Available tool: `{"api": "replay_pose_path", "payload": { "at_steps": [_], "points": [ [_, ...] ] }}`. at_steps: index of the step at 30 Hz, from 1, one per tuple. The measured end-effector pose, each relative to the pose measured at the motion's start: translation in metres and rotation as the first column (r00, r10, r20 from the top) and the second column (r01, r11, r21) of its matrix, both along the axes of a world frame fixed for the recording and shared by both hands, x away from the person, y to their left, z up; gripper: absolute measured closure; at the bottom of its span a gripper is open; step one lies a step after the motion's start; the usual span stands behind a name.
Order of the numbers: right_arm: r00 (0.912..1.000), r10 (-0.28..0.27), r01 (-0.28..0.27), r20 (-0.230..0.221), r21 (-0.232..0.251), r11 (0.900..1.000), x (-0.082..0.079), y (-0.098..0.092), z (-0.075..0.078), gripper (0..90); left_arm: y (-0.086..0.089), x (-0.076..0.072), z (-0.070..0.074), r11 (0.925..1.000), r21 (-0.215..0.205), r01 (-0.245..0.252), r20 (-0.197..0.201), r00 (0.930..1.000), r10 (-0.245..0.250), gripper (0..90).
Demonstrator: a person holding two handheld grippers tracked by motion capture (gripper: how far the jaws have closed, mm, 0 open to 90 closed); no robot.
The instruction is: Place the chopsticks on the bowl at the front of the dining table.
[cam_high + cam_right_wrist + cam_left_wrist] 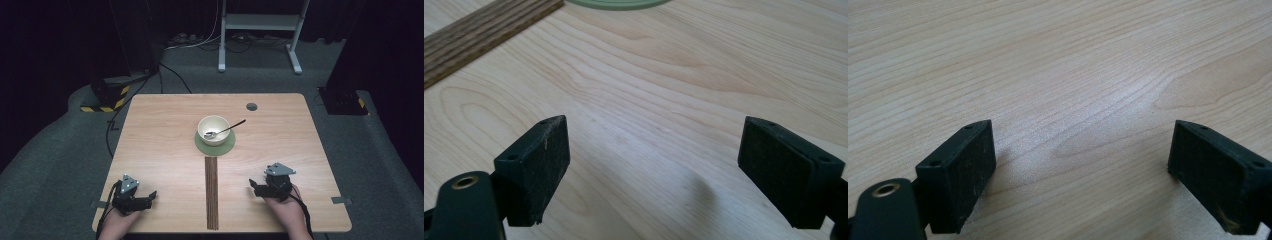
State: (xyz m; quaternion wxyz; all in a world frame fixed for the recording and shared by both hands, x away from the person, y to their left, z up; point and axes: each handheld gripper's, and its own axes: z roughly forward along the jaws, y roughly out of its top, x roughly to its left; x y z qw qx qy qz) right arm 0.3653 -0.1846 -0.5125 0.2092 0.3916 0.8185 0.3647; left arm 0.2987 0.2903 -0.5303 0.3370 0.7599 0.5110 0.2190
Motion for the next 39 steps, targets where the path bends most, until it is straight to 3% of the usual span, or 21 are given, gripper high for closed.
{"api": "replay_pose_path", "payload": {
  "at_steps": [15, 24, 25, 34, 39],
  "points": [
    [0.9986, 0.053, -0.053, -0.006, -0.001, 0.999, 0.002, 0.032, 0.002, 13.6, 0.000, -0.001, 0.000, 0.9999, 0.004, 0.016, 0.001, 0.9999, -0.016, 12.4],
    [0.9970, 0.067, -0.066, -0.039, 0.032, 0.997, 0.006, 0.048, 0.005, 13.3, 0.000, -0.001, 0.000, 0.9998, 0.005, 0.018, 0.003, 0.9998, -0.018, 12.4],
    [0.9951, 0.076, -0.073, -0.063, 0.050, 0.996, 0.007, 0.053, 0.006, 13.2, 0.000, -0.001, 0.000, 0.9999, 0.003, 0.015, 0.003, 0.9999, -0.016, 12.4],
    [0.9917, 0.107, -0.101, -0.071, 0.083, 0.991, 0.016, 0.079, 0.013, 13.9, 0.000, -0.001, 0.000, 0.9998, 0.003, 0.019, 0.003, 0.9998, -0.019, 12.5],
    [0.9910, 0.113, -0.105, -0.073, 0.099, 0.990, 0.020, 0.092, 0.013, 19.1, 0.000, -0.001, 0.000, 0.9998, 0.003, 0.020, 0.003, 0.9998, -0.020, 12.5]
  ]
}}
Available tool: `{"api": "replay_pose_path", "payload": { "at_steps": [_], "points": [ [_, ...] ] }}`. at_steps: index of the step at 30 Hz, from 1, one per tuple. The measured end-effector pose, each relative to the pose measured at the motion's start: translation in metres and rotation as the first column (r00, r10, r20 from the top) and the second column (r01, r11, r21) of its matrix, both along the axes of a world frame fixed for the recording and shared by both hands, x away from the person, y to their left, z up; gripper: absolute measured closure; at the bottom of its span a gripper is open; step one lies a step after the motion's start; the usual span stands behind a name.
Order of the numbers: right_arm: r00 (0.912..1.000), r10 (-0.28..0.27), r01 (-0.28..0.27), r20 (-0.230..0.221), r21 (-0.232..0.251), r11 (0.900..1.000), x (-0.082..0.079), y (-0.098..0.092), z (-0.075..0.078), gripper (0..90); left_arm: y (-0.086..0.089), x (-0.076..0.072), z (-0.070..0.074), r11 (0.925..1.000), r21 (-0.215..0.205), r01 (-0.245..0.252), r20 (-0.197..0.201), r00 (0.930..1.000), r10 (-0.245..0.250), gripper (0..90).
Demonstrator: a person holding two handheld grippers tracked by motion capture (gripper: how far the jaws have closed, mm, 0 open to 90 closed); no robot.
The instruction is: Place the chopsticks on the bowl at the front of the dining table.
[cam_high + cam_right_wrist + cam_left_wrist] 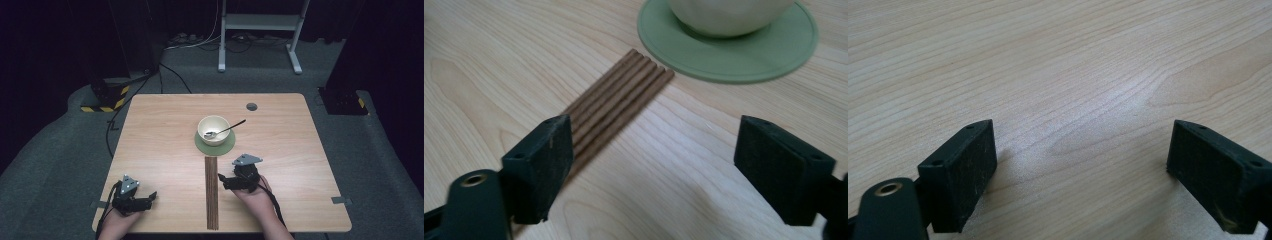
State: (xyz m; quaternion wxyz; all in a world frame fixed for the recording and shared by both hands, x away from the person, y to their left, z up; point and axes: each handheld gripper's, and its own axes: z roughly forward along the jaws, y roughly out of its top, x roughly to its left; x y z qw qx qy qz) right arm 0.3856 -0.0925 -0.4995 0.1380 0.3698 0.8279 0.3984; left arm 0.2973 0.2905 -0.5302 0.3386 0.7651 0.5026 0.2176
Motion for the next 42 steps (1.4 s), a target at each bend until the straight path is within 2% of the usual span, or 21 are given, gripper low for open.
{"api": "replay_pose_path", "payload": {
  "at_steps": [5, 7, 12, 16, 23, 28, 39, 42],
  "points": [
    [0.9991, 0.004, -0.003, 0.042, -0.024, 1.000, -0.007, 0.011, -0.004, 36.5, 0.000, 0.000, 0.000, 1.0000, 0.000, 0.000, 0.000, 1.0000, 0.000, 12.6],
    [0.9993, 0.007, -0.007, 0.037, -0.010, 1.000, -0.010, 0.012, -0.006, 39.3, 0.000, 0.000, 0.000, 1.0000, 0.001, 0.001, 0.000, 1.0000, -0.001, 12.6],
    [0.9993, 0.009, -0.008, 0.036, -0.015, 1.000, -0.014, 0.017, -0.011, 45.7, 0.000, 0.000, 0.000, 1.0000, -0.001, 0.001, 0.000, 1.0000, -0.001, 12.6],
    [0.9997, 0.013, -0.013, 0.021, -0.029, 0.999, -0.016, 0.021, -0.015, 58.0, 0.000, -0.001, 0.000, 1.0000, -0.002, -0.003, 0.000, 1.0000, 0.003, 12.8],
    [0.9999, 0.008, -0.008, 0.012, -0.019, 1.000, -0.014, 0.022, -0.016, 60.5, 0.000, -0.001, 0.000, 1.0000, -0.002, -0.002, 0.000, 1.0000, 0.002, 12.8],
    [1.0000, 0.007, -0.007, 0.002, -0.036, 0.999, -0.014, 0.025, -0.018, 60.1, 0.000, -0.001, 0.000, 1.0000, -0.004, -0.002, 0.000, 1.0000, 0.002, 13.0],
    [0.9999, 0.008, -0.007, 0.011, -0.058, 0.998, -0.011, 0.029, -0.021, 60.4, 0.000, -0.001, 0.000, 1.0000, -0.003, 0.001, 0.000, 1.0000, -0.001, 13.0],
    [0.9999, -0.002, 0.001, -0.011, -0.052, 0.999, -0.011, 0.030, -0.022, 60.3, 0.000, -0.002, 0.000, 1.0000, -0.001, 0.001, -0.003, 1.0000, -0.001, 13.1]
  ]
}}
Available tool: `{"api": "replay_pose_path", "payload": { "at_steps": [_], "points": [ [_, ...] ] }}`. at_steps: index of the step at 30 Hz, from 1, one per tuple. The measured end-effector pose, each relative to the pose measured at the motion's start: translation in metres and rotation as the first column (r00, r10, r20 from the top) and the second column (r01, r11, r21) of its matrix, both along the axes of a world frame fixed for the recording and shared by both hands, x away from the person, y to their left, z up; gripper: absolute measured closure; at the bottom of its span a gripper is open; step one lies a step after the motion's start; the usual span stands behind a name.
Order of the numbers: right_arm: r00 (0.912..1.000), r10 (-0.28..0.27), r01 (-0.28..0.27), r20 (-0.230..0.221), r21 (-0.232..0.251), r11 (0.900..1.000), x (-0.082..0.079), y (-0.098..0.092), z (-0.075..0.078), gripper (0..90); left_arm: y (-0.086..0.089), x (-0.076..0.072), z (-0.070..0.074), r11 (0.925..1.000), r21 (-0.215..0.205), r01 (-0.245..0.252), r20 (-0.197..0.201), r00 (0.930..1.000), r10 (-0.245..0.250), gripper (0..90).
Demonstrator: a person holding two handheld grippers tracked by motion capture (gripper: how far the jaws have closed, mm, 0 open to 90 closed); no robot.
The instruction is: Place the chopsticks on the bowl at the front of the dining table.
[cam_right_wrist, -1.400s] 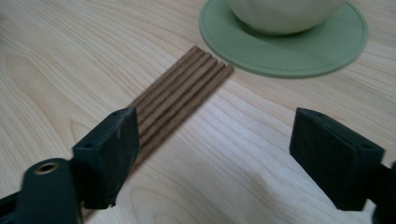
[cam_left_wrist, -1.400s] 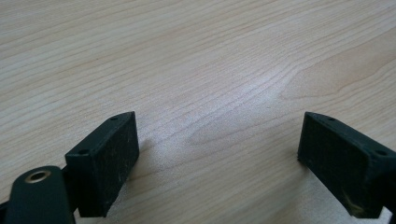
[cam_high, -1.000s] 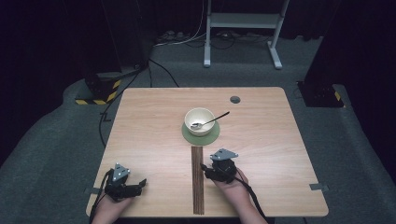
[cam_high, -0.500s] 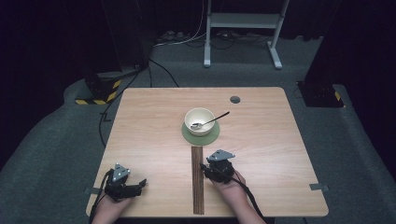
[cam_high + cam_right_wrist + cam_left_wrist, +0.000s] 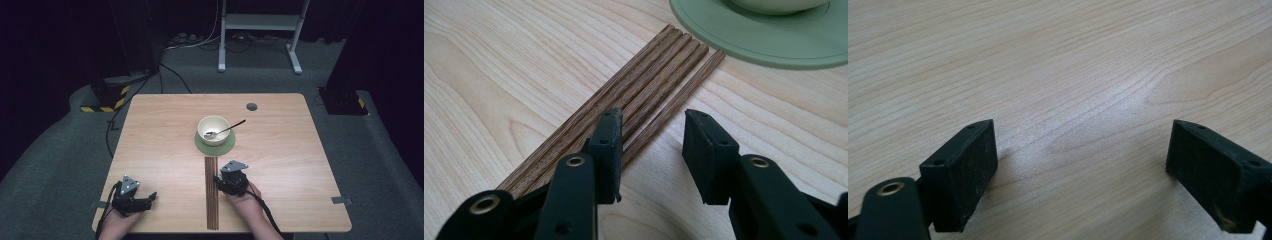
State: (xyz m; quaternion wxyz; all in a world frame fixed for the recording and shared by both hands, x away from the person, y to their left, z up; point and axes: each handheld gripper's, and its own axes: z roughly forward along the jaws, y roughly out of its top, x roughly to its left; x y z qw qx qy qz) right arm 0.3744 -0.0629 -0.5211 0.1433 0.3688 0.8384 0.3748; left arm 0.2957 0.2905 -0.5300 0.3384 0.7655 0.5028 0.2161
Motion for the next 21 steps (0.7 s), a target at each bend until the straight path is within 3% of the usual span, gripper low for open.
{"api": "replay_pose_path", "payload": {
  "at_steps": [21],
  "points": [
    [0.9996, -0.028, 0.028, 0.006, -0.038, 0.999, 0.001, -0.017, 0.001, 74.2, 0.000, 0.000, 0.000, 1.0000, -0.001, 0.000, 0.000, 1.0000, 0.000, 13.3]
  ]
}}
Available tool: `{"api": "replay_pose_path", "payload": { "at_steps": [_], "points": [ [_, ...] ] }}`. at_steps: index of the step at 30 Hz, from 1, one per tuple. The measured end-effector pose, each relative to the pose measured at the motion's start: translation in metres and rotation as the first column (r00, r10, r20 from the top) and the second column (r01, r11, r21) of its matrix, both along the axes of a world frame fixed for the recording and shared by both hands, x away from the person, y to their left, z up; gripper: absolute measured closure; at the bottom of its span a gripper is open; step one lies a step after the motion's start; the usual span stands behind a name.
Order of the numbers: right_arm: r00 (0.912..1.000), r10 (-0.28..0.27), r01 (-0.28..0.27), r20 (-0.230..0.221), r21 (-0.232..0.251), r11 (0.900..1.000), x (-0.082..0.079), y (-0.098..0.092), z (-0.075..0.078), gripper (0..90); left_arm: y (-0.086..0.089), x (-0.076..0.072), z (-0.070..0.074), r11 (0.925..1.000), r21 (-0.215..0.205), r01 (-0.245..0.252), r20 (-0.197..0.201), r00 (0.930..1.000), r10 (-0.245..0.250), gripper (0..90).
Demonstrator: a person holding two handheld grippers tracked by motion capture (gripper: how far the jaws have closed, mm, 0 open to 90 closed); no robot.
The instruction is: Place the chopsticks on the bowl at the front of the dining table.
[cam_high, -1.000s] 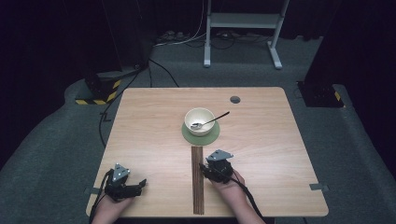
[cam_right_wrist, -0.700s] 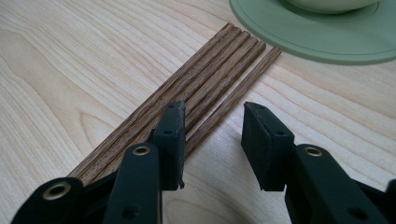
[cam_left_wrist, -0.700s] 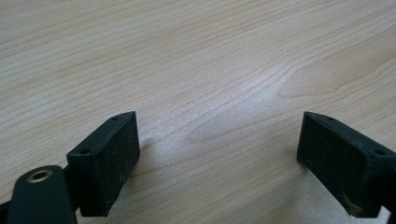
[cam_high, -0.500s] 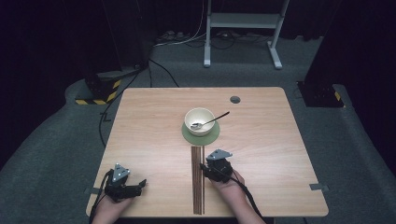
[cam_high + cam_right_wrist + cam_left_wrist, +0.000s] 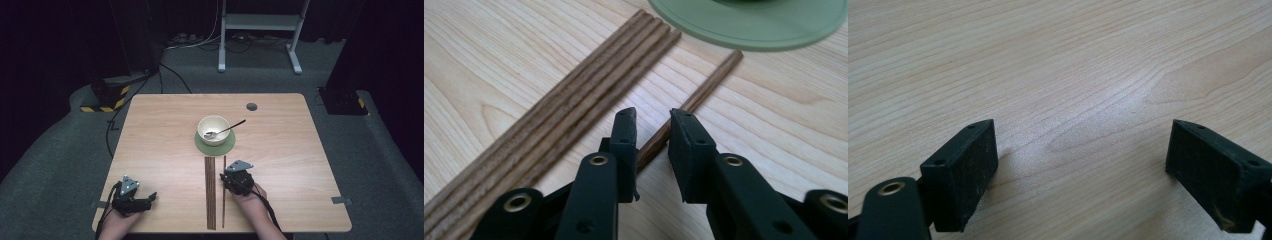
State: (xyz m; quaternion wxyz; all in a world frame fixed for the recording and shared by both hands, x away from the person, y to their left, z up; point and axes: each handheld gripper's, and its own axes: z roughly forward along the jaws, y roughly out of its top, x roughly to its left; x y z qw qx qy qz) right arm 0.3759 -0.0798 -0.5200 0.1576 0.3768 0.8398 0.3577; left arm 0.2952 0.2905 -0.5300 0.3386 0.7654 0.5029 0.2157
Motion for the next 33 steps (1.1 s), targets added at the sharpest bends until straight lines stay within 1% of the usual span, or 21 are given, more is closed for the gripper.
{"api": "replay_pose_path", "payload": {
  "at_steps": [4, 6, 7, 11, 12, 15, 17, 19, 21, 22, 23, 24, 27, 28, 30, 31, 32, 33],
  "points": [
    [0.9996, -0.024, 0.024, -0.012, 0.004, 1.000, 0.000, -0.009, 0.001, 74.9, 0.000, 0.000, 0.000, 1.0000, 0.000, 0.001, 0.000, 1.0000, -0.001, 13.3],
    [0.9996, -0.024, 0.024, -0.011, 0.005, 1.000, 0.001, -0.012, 0.001, 74.9, 0.000, 0.000, 0.000, 1.0000, 0.000, 0.001, 0.000, 1.0000, -0.001, 13.3],
    [0.9994, -0.028, 0.028, -0.019, 0.020, 0.999, 0.002, -0.018, 0.000, 75.7, 0.000, 0.000, 0.000, 1.0000, 0.000, 0.003, 0.000, 1.0000, -0.003, 13.3],
    [0.9993, -0.035, 0.035, -0.016, 0.009, 0.999, 0.002, -0.024, 0.001, 76.7, 0.000, 0.000, 0.000, 1.0000, 0.000, 0.004, 0.000, 1.0000, -0.004, 13.3],
    [0.9989, -0.044, 0.044, -0.017, 0.000, 0.999, 0.002, -0.030, 0.002, 77.4, 0.000, 0.000, 0.000, 1.0000, -0.001, 0.004, 0.000, 1.0000, -0.004, 13.3],
    [0.9986, -0.048, 0.048, -0.019, 0.002, 0.999, 0.003, -0.038, 0.002, 79.0, 0.000, 0.000, 0.000, 1.0000, -0.001, 0.006, 0.000, 1.0000, -0.006, 13.3],
    [0.9978, -0.058, 0.058, -0.032, 0.007, 0.998, 0.004, -0.043, 0.003, 80.5, 0.000, 0.000, 0.000, 1.0000, 0.003, 0.009, 0.001, 1.0000, -0.009, 13.3],
    [0.9974, -0.067, 0.067, -0.027, 0.005, 0.998, 0.005, -0.048, 0.003, 81.4, 0.000, 0.000, 0.000, 0.9999, -0.005, 0.012, 0.006, 0.9999, -0.012, 13.7],
    [0.9971, -0.070, 0.070, -0.032, 0.006, 0.998, 0.005, -0.050, 0.004, 80.9, 0.000, 0.000, 0.000, 0.9999, -0.005, 0.010, 0.006, 0.9999, -0.010, 13.7],
    [0.9964, -0.080, 0.079, -0.029, -0.005, 0.997, 0.006, -0.054, 0.004, 77.1, 0.000, 0.000, 0.000, 0.9999, -0.005, 0.012, 0.006, 0.9999, -0.012, 13.6],
    [0.9964, -0.080, 0.079, -0.029, -0.005, 0.997, 0.006, -0.054, 0.004, 77.1, 0.000, 0.000, 0.000, 0.9999, -0.005, 0.012, 0.006, 0.9999, -0.012, 13.6],
    [0.9956, -0.087, 0.087, -0.036, -0.006, 0.996, 0.005, -0.057, 0.004, 74.0, 0.000, 0.000, 0.000, 0.9999, -0.005, 0.012, 0.006, 0.9999, -0.012, 13.6],
    [0.9949, -0.094, 0.094, -0.037, -0.006, 0.996, 0.000, -0.061, 0.004, 70.2, 0.000, 0.000, 0.000, 0.9999, -0.005, 0.014, 0.006, 0.9999, -0.014, 13.6],
    [0.9949, -0.094, 0.094, -0.037, -0.006, 0.996, 0.000, -0.061, 0.004, 70.2, 0.000, 0.000, 0.000, 0.9999, -0.005, 0.014, 0.006, 0.9999, -0.014, 13.7],
    [0.9939, -0.102, 0.102, -0.043, -0.004, 0.995, -0.008, -0.064, 0.004, 66.8, 0.000, 0.000, 0.000, 0.9998, -0.001, 0.021, 0.007, 0.9998, -0.021, 13.6],
    [0.9939, -0.102, 0.102, -0.043, -0.004, 0.995, -0.008, -0.064, 0.004, 66.8, 0.000, 0.000, 0.000, 0.9998, -0.001, 0.021, 0.007, 0.9998, -0.021, 13.6],
    [0.9940, -0.102, 0.101, -0.041, -0.010, 0.995, -0.011, -0.065, 0.005, 66.4, 0.000, 0.000, 0.000, 0.9997, 0.000, 0.023, 0.008, 0.9997, -0.023, 13.6],
    [0.9942, -0.103, 0.102, -0.030, -0.026, 0.994, -0.017, -0.065, 0.004, 67.0, 0.000, 0.000, 0.000, 0.9997, 0.000, 0.025, 0.007, 0.9997, -0.025, 13.6]
  ]
}}
